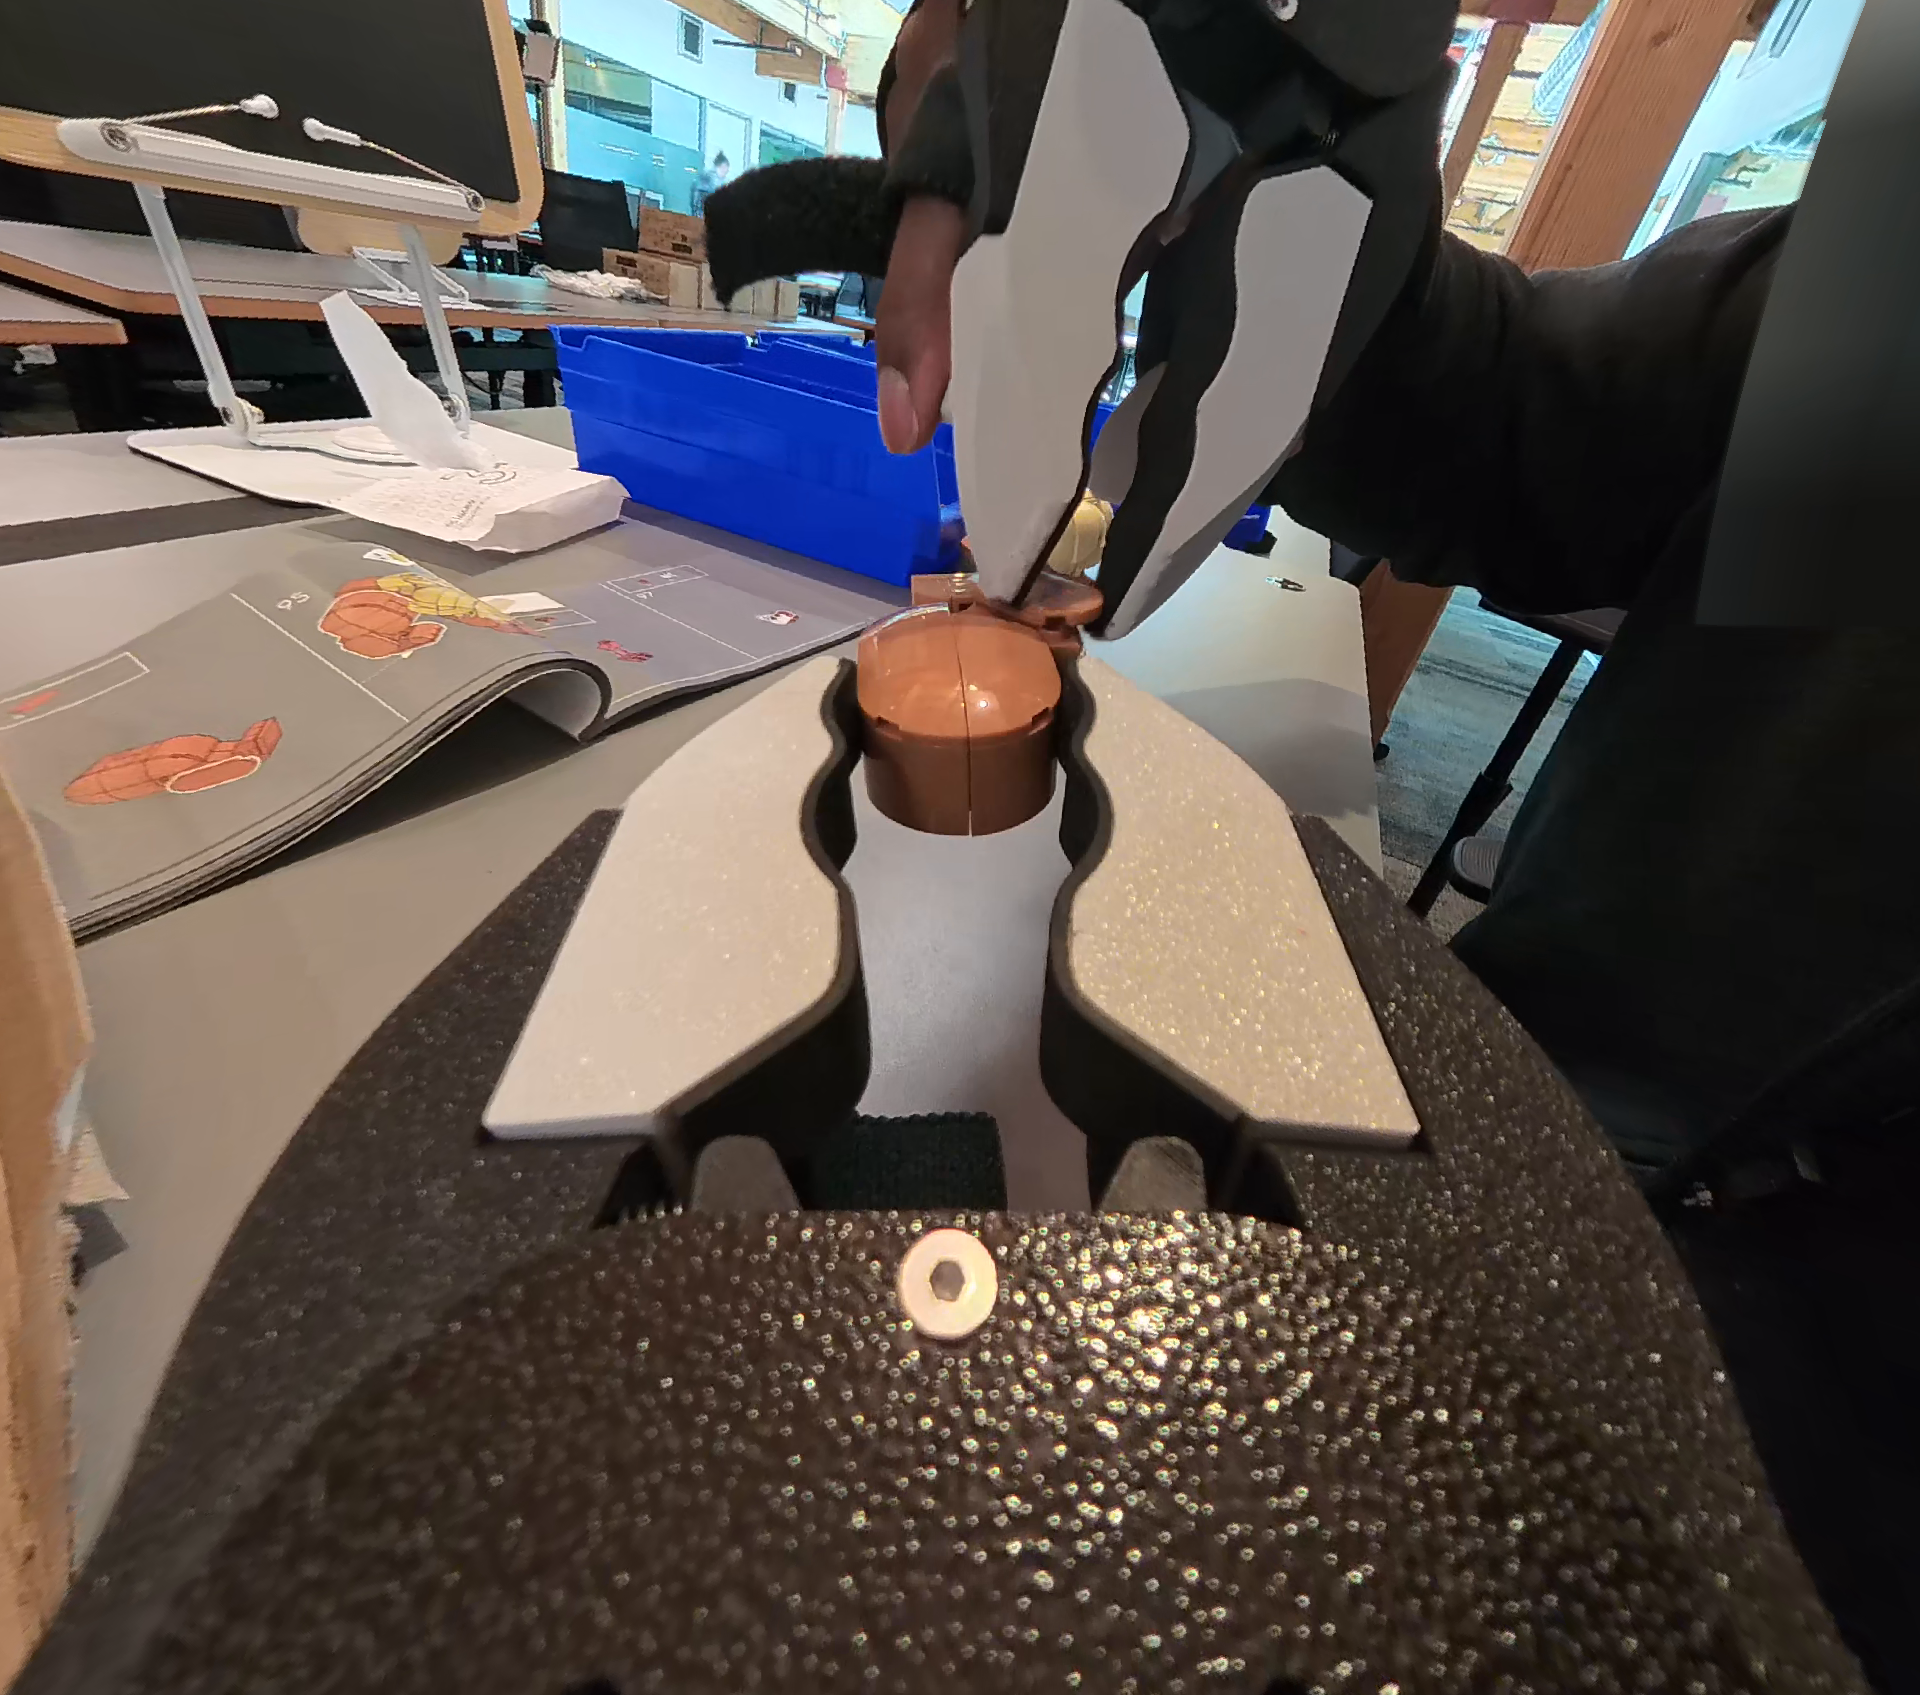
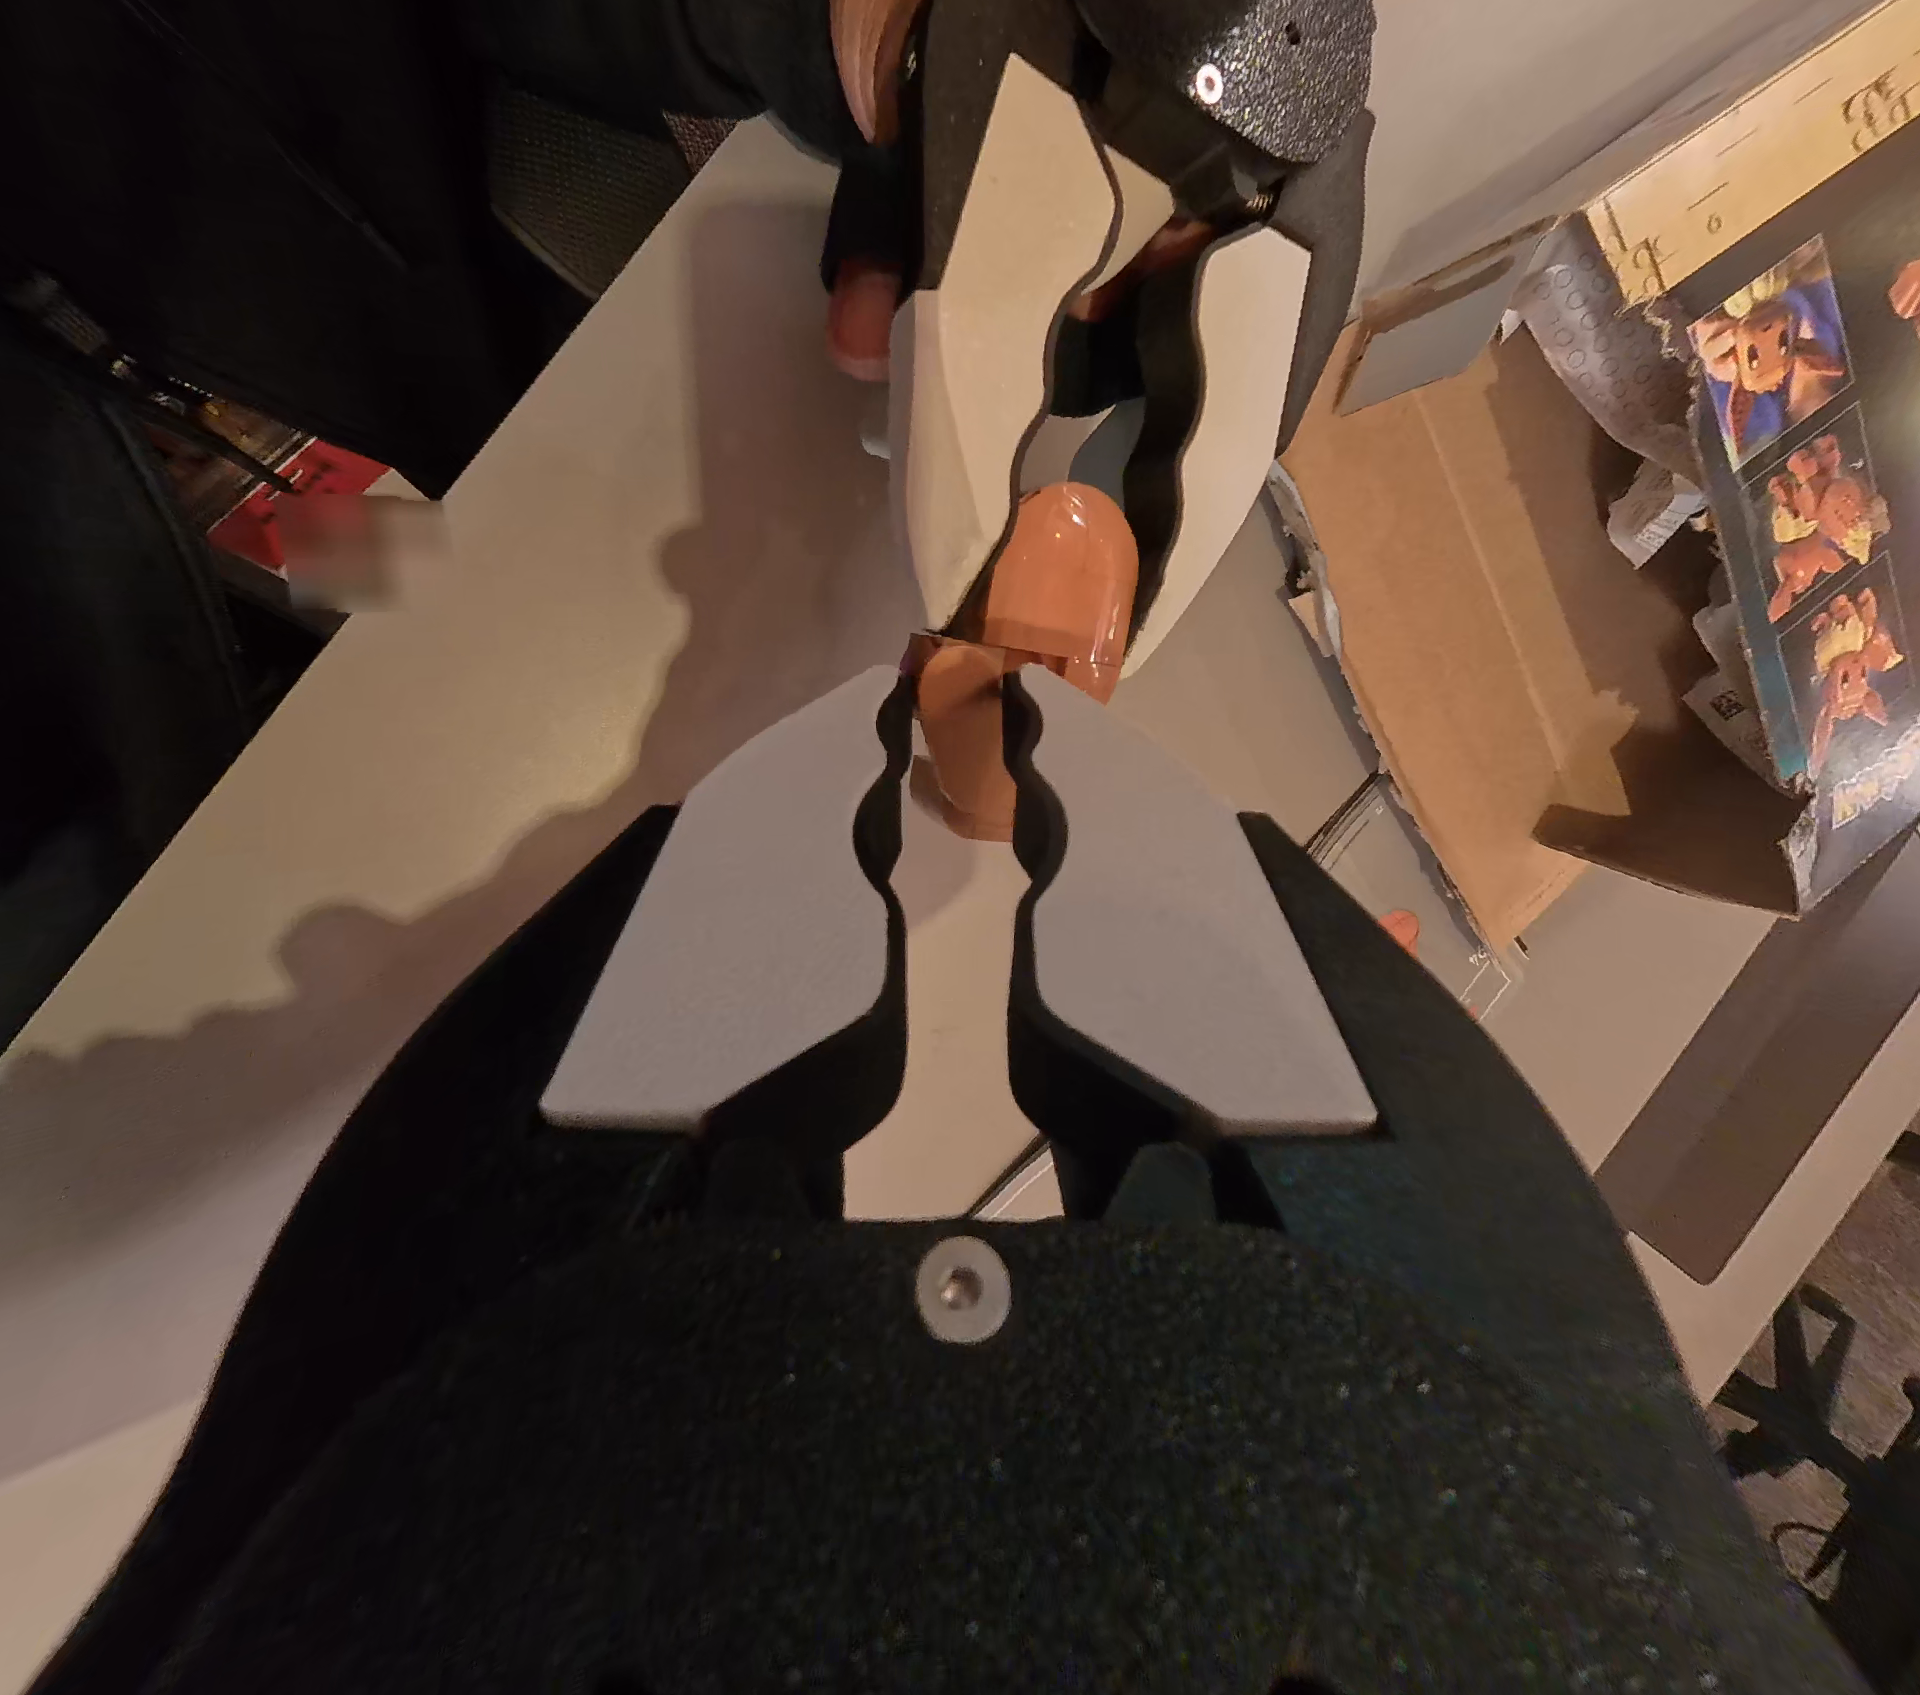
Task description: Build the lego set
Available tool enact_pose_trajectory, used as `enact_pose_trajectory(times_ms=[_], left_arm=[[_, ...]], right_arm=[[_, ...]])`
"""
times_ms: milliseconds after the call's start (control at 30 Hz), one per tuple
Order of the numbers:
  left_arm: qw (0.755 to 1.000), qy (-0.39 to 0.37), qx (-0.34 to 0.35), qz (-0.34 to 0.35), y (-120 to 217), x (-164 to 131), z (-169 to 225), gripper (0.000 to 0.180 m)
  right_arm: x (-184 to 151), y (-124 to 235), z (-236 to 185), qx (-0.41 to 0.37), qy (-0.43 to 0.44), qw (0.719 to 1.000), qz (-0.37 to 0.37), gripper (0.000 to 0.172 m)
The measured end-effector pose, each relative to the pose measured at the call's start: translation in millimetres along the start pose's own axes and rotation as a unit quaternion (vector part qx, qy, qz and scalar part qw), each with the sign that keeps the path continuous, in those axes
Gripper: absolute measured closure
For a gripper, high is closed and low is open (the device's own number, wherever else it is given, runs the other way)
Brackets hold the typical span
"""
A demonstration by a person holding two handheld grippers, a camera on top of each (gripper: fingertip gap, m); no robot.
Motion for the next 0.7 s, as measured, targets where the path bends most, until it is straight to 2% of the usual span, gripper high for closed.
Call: enact_pose_trajectory(times_ms=[700], left_arm=[[1.000,-0.002,0.004,0.013,1.5,2.5,0.1,0.145]], right_arm=[[4.7,8.2,0.9,-0.028,0.001,1.000,0.012,0.154]])
Point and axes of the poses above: each gripper's, where its closed fingertips meet, y back along the fingers, x out of its top, z = x × y across the jaws, the point moved 3 cm from there along y, back along the fingers, and after that the axes turned 13 degrees about -z, right-handed, at the moved point
